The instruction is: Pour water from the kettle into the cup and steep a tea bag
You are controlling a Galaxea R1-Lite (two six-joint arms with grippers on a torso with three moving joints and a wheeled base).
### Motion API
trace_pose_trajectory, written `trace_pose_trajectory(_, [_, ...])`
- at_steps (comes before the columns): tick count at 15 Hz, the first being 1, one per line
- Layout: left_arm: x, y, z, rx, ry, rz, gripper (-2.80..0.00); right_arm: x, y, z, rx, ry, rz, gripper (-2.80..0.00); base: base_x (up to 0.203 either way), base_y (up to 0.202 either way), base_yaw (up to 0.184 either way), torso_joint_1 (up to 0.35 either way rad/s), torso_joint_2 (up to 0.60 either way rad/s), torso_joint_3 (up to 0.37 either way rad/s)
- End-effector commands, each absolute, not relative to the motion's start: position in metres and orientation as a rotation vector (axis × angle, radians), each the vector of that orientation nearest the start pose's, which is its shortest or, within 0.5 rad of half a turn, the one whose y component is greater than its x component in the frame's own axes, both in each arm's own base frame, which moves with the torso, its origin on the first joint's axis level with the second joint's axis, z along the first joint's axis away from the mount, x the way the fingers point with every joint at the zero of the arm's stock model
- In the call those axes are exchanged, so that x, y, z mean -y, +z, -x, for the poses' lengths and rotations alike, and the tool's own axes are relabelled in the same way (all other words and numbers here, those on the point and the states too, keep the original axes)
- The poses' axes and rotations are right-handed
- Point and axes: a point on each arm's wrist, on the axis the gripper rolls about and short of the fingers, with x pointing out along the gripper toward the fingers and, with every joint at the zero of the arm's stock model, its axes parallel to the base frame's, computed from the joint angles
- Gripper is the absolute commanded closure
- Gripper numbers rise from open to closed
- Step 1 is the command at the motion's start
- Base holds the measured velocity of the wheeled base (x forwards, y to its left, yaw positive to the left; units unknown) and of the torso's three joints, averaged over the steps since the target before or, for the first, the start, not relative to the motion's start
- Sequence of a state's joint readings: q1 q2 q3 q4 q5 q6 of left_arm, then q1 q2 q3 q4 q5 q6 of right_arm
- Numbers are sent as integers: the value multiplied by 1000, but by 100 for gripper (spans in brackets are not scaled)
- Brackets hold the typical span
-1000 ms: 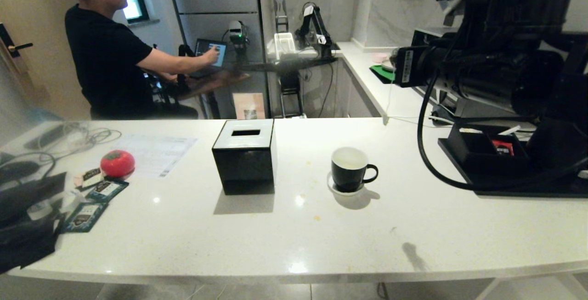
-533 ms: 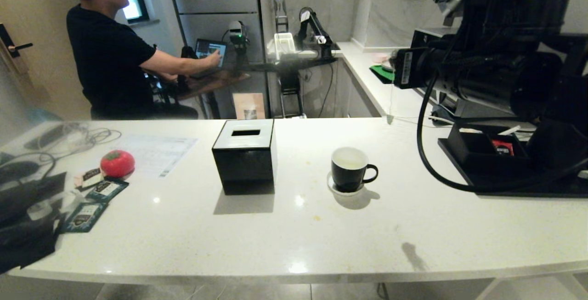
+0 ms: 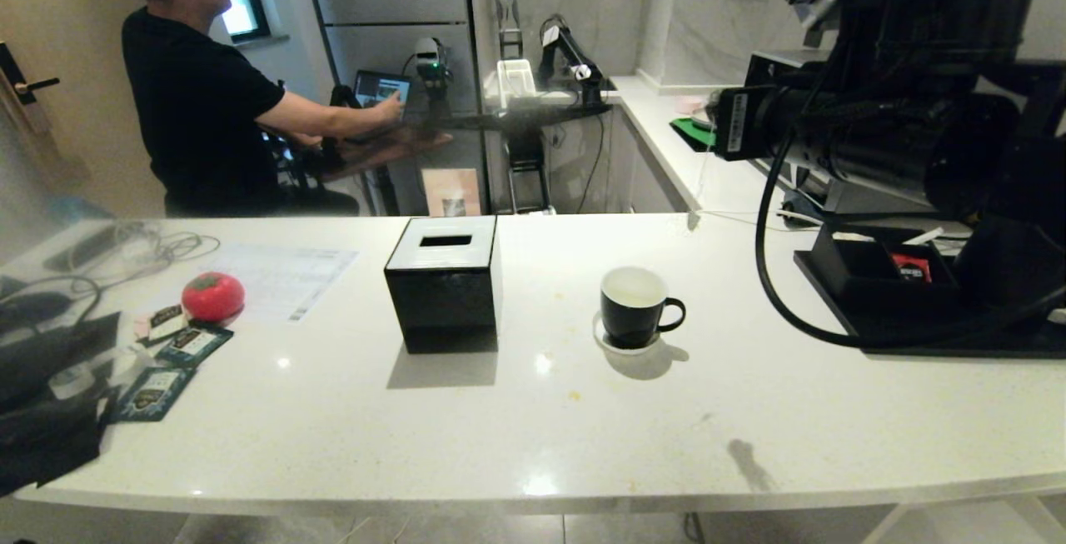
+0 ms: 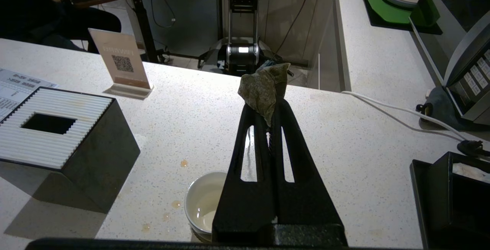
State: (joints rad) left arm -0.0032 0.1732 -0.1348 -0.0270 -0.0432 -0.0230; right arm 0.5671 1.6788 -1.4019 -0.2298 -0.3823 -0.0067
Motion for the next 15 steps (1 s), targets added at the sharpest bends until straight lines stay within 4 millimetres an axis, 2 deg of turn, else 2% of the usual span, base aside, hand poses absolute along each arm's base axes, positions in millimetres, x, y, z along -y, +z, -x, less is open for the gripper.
trace_pose_trajectory(1, [1, 128, 7, -70, -61, 36, 0, -167, 316, -278, -46, 184, 32, 0, 0, 0, 0, 0, 0, 0])
trace_pose_trajectory(7, [3, 155, -23, -132, -120, 57, 0, -167, 316, -279, -48, 181, 29, 0, 0, 0, 0, 0, 0, 0])
trace_pose_trajectory(15, [8, 195, -100, -105, -218, 60, 0, -168, 316, -280, -47, 181, 30, 0, 0, 0, 0, 0, 0, 0])
